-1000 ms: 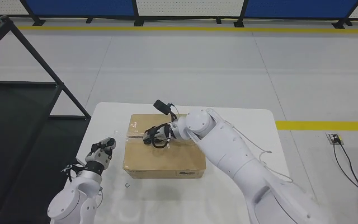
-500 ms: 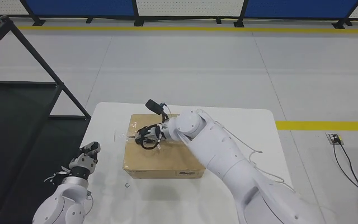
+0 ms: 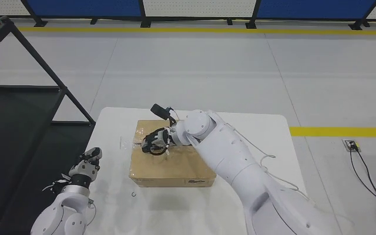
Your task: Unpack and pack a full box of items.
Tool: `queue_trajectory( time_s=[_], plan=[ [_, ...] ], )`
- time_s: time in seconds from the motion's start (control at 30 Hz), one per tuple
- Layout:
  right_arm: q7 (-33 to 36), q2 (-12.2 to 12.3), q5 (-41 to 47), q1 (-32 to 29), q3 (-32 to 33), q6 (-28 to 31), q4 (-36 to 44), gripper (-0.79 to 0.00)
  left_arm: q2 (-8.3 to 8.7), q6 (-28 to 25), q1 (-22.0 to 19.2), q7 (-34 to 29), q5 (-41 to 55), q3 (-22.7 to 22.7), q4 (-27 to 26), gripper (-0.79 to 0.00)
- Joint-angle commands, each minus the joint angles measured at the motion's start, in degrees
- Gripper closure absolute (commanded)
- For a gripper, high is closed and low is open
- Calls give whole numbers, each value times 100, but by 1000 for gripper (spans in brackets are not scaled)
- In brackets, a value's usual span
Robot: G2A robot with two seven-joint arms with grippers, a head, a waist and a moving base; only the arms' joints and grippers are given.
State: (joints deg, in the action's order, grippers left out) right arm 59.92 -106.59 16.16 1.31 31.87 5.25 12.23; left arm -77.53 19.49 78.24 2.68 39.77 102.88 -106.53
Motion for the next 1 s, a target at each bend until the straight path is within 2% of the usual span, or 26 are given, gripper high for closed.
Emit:
queue_trajectory(
  time_s=[0.0, 0.6, 0.97],
  plan=[
    [162, 25, -7, 30, 33, -6, -73, 0, 11, 46, -42, -45, -40, -20, 18, 0],
    [655, 470, -181, 51, 350, 96, -404, 0, 74, 291, -391, -179, -340, -341, 40, 0],
    [579, 736, -416, -83, 473, 61, -244, 0, 101, 364, -583, -176, -437, -495, 105, 0]
  ],
)
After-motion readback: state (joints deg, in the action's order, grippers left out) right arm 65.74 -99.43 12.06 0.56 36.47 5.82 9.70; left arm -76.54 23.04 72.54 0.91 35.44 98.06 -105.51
